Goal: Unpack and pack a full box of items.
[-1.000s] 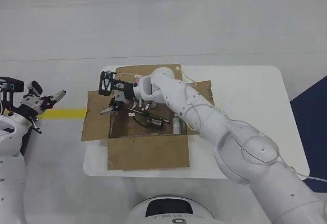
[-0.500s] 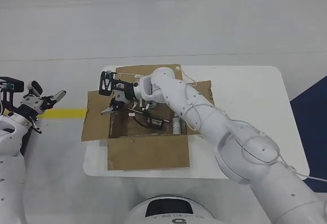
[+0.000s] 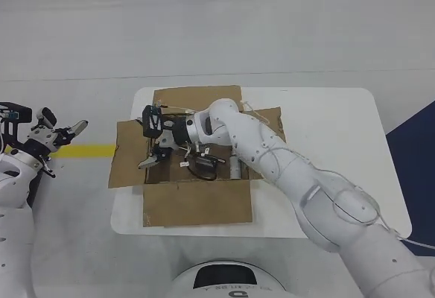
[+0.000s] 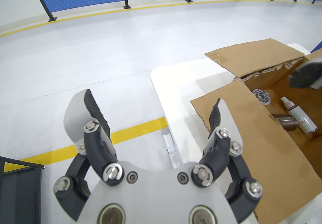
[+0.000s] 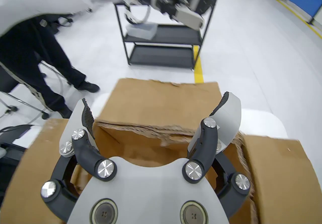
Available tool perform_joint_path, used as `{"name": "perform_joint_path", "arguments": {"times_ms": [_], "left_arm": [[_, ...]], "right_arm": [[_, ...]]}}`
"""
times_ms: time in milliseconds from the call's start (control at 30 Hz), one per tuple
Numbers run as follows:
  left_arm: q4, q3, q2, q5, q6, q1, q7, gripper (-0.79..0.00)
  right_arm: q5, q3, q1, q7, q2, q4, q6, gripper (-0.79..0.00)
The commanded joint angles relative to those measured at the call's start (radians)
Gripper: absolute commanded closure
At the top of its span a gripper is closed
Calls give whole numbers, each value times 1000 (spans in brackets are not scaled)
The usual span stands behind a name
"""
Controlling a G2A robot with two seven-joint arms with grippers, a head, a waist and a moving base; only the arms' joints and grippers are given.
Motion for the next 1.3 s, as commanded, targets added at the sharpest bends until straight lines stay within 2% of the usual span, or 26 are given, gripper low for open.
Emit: {"name": "perform_joint_path", "arguments": {"times_ms": [0, 67, 200, 300, 400, 800, 867, 933, 1000, 1067, 1167, 1267], "left_arm": [[0, 0, 0, 0, 0, 0, 0, -785], [0, 0, 0, 0, 0, 0, 0, -785], [0, 0, 0, 0, 0, 0, 0, -785], [0, 0, 0, 0, 0, 0, 0, -785], [0, 0, 0, 0, 0, 0, 0, -785], [0, 0, 0, 0, 0, 0, 0, -785], [0, 0, 0, 0, 0, 0, 0, -785], [0, 0, 0, 0, 0, 0, 0, -785], [0, 0, 0, 0, 0, 0, 0, -785], [0, 0, 0, 0, 0, 0, 0, -785], [0, 0, 0, 0, 0, 0, 0, -785], [0, 0, 0, 0, 0, 0, 0, -785]], "right_arm": [[-24, 64, -77, 37, 54, -152, 18, -785], [-35, 141, -164, 114, 104, -294, 74, -785], [-22, 292, -373, 364, 188, -624, 180, -785], [-5, 401, -530, 538, 236, -843, 235, -785], [11, 491, -642, 634, 267, -980, 269, -785], [11, 491, -642, 634, 267, -980, 269, -785], [56, 489, -648, 626, 268, -939, 266, -785], [129, 505, -627, 667, 271, -863, 277, -785], [183, 511, -596, 756, 274, -796, 313, -785], [203, 519, -566, 845, 277, -744, 385, -785], [220, 518, -537, 912, 278, -706, 465, -785], [223, 499, -516, 957, 277, -684, 501, -785]]}}
